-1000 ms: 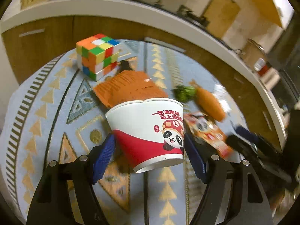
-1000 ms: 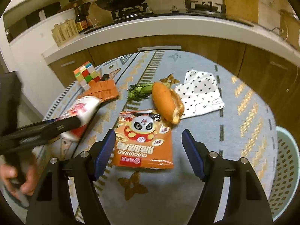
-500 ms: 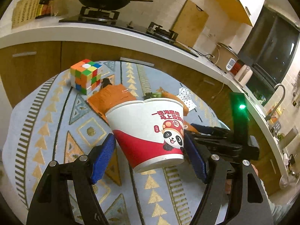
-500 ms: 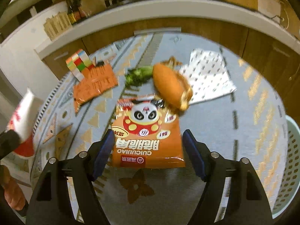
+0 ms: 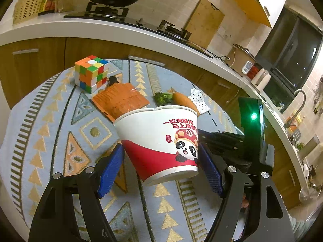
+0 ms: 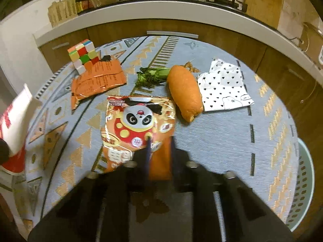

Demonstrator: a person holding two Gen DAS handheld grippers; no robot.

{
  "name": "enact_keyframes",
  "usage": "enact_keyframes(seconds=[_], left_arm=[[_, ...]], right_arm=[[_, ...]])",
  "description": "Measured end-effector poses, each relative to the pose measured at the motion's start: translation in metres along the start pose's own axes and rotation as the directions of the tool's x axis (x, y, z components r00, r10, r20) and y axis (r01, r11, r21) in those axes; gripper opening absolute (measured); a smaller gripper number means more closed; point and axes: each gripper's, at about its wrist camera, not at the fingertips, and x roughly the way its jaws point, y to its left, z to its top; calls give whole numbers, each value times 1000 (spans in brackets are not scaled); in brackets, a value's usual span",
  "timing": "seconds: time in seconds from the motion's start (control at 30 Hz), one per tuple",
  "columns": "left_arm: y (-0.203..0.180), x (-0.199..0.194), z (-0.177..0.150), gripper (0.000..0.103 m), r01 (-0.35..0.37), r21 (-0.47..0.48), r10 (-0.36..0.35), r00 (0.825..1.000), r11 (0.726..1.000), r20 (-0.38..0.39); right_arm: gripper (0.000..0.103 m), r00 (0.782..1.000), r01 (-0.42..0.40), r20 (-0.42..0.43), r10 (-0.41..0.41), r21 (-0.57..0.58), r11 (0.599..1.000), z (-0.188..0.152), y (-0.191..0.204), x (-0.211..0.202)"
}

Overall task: Collect trash
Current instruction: 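Grasp the orange panda snack bag with the right tool while the left tool holds the cup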

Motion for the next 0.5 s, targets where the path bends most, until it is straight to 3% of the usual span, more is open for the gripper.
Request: enact_keyframes(seconds=[0.23, 0.5], left_arm=[[-6, -2, 0, 72, 8, 17, -8, 1000, 1000, 10], [-21, -1, 8, 72, 23, 44, -24, 1000, 999, 20]], right_arm=[[3, 998, -46, 47, 44, 43, 998, -3, -10, -20], [2, 987, -35, 158, 23, 70, 997, -3, -27, -72]])
